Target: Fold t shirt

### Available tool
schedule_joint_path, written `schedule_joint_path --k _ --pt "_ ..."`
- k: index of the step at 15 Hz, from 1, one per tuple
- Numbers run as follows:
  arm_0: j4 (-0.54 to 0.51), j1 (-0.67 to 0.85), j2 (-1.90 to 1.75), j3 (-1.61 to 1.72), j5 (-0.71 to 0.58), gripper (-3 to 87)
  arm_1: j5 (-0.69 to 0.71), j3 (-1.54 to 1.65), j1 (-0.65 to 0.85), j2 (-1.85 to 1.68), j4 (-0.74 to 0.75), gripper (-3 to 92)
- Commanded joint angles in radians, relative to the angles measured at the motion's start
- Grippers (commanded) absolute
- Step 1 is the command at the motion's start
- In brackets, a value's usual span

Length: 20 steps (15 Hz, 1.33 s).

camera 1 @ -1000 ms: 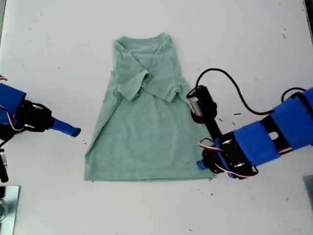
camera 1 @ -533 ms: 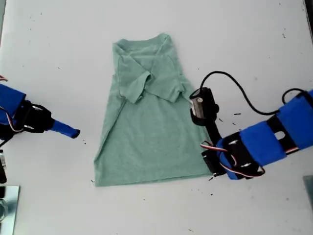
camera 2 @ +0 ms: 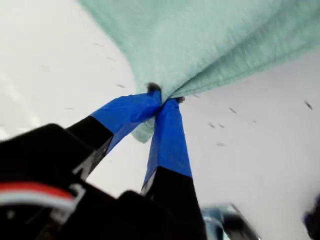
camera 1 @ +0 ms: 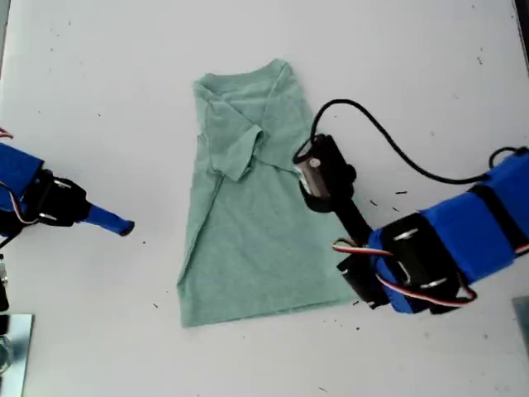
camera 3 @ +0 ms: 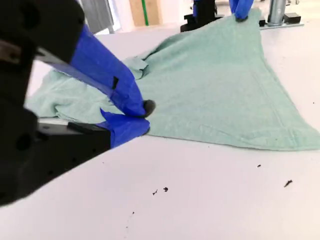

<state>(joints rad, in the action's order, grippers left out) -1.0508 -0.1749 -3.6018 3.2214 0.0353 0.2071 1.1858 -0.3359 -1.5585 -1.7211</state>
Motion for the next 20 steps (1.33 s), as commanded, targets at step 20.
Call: schedule_joint_path --k 20 --pt "-0.008 0.012 -0.005 0.000 0.046 6.5 0.202 0.167 0.110 -0.391 0.170 22.1"
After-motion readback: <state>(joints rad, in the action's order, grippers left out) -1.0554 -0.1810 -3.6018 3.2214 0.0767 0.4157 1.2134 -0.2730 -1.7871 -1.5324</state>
